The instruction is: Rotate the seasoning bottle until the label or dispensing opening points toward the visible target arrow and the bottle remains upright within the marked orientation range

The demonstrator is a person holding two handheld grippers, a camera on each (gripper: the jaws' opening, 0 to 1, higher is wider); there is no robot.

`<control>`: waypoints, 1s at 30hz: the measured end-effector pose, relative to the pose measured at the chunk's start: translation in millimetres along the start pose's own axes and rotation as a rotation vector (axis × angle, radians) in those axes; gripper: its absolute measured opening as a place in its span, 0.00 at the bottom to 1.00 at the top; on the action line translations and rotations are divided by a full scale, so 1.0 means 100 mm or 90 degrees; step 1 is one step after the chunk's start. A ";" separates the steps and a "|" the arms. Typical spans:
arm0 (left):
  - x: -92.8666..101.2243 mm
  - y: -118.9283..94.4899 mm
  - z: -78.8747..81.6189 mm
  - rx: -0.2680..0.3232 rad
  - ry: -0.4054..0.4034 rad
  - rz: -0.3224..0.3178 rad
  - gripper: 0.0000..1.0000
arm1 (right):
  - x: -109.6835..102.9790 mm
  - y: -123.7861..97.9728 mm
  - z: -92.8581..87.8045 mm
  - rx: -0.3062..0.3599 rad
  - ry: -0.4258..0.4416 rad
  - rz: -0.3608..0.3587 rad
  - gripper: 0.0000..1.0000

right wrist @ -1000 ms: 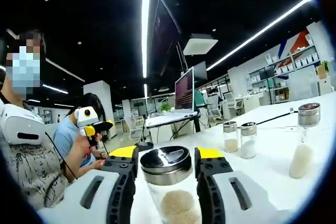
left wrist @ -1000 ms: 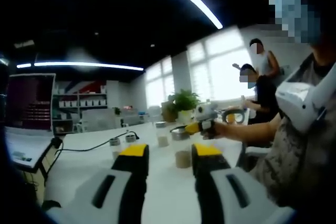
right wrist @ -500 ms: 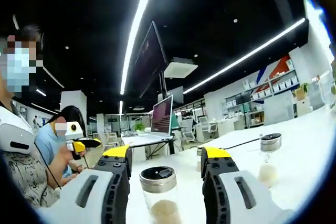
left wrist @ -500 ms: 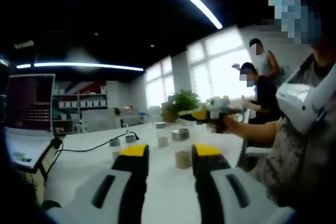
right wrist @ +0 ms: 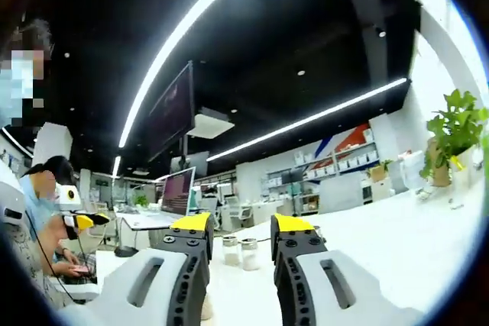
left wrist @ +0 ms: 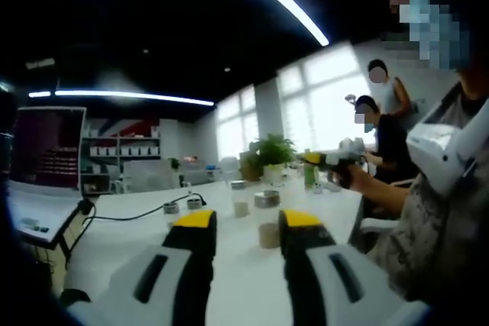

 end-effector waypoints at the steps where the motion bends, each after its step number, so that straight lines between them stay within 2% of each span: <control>1: -0.01 0.00 0.00 0.000 -0.002 0.002 0.34 | 0.02 -0.07 0.01 0.003 -0.009 -0.011 0.28; 6: -0.06 0.00 0.01 0.005 -0.010 0.017 0.34 | 0.11 -0.47 -0.07 -0.020 -0.050 -0.086 0.27; 11: -0.11 -0.01 0.01 0.012 -0.025 0.034 0.34 | 0.11 -0.72 -0.06 -0.038 -0.054 -0.118 0.27; 13: -0.14 -0.02 0.01 0.011 -0.024 0.042 0.34 | 0.13 -0.74 0.05 -0.026 -0.066 -0.130 0.27; 17: -0.13 -0.03 0.03 0.011 -0.018 0.048 0.34 | 0.08 -0.76 0.21 -0.002 -0.058 -0.122 0.27; 21: -0.11 -0.01 0.05 0.016 -0.021 0.051 0.34 | 0.08 -0.82 0.27 0.001 -0.063 -0.134 0.27; 25: -0.09 0.01 0.04 0.010 -0.015 0.054 0.34 | 0.10 -0.84 0.36 0.030 -0.039 -0.136 0.26; 30: -0.09 0.00 0.08 0.016 -0.014 0.054 0.34 | 0.20 -0.77 0.34 0.014 -0.036 -0.152 0.25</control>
Point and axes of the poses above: the point that each gripper's makers call its tool centre point, and the gripper's own axes: y roughly forward along the fingers, x roughly to its right, z roughly out of its top, the point moved 4 cm from there along -y, roughly backward along the fingers, and after that the axes turned 11 degrees about z, right-handed, at the moved point
